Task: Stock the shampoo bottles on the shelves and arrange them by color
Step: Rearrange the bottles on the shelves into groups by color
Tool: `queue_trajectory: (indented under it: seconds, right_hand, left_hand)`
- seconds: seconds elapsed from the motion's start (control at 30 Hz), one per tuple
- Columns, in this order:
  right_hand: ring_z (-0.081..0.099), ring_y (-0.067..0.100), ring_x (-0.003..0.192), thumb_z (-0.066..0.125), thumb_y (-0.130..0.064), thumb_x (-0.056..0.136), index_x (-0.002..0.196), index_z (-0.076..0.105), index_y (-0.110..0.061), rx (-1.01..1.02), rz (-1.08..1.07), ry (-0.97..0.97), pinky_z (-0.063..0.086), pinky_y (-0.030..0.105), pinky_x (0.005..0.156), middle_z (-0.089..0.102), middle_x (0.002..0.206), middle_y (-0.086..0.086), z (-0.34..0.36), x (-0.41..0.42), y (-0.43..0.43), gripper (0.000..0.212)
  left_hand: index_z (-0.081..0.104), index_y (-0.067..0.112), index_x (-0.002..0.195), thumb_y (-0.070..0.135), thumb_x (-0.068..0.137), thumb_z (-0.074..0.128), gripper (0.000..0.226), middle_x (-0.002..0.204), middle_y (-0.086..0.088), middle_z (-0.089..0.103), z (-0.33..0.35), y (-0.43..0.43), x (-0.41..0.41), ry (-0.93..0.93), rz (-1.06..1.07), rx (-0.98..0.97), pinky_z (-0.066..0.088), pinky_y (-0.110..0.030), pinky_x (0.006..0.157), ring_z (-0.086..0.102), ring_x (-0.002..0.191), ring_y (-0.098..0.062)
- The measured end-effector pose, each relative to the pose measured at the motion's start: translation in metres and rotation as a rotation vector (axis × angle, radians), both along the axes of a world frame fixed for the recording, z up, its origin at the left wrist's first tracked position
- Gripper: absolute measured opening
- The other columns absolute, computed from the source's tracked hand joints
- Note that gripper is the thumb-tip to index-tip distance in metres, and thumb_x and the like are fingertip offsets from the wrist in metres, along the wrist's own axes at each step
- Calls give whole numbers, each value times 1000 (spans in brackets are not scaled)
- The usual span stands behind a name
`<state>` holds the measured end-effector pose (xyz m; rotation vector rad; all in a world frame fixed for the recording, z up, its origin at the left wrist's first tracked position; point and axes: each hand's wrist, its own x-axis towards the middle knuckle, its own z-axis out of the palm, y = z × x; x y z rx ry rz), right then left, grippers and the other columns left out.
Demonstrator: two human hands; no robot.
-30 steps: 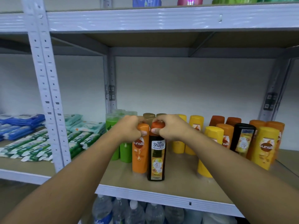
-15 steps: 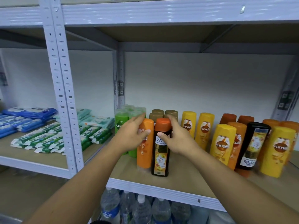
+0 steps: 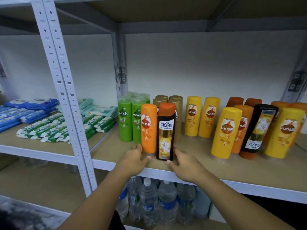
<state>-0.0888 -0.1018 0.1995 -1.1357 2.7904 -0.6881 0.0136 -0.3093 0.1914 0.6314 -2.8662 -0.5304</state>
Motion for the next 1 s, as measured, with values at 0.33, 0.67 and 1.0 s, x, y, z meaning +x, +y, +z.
queue_trajectory:
  seconds: [0.33,0.67,1.0]
  right_hand:
    - [17,21,152,19,-51,105,158,22,-11,239,37,173,10,42,124,25,164,7,-16,8,6,66]
    - [58,23,111,40,-49,100,109,63,-17,99,9,192,44,38,93,65,113,1,-12,7,65,40]
    - [60,25,118,54,-46,97,137,57,-20,-146,-295,18,49,39,96,65,130,4,-1,-16,143,48]
  left_hand:
    - [54,11,129,48,104,33,49,135,-10,54,-14,16,12,-67,-31,-149,33,-43,109,44,130,-27]
    - [65,20,101,39,96,51,25,91,-1,70,2,93,18,188,-223,-52,53,-40,75,62,87,-21]
    - [60,20,137,43,99,56,45,142,5,59,3,163,-42,139,-380,84,43,-28,106,54,128,-14]
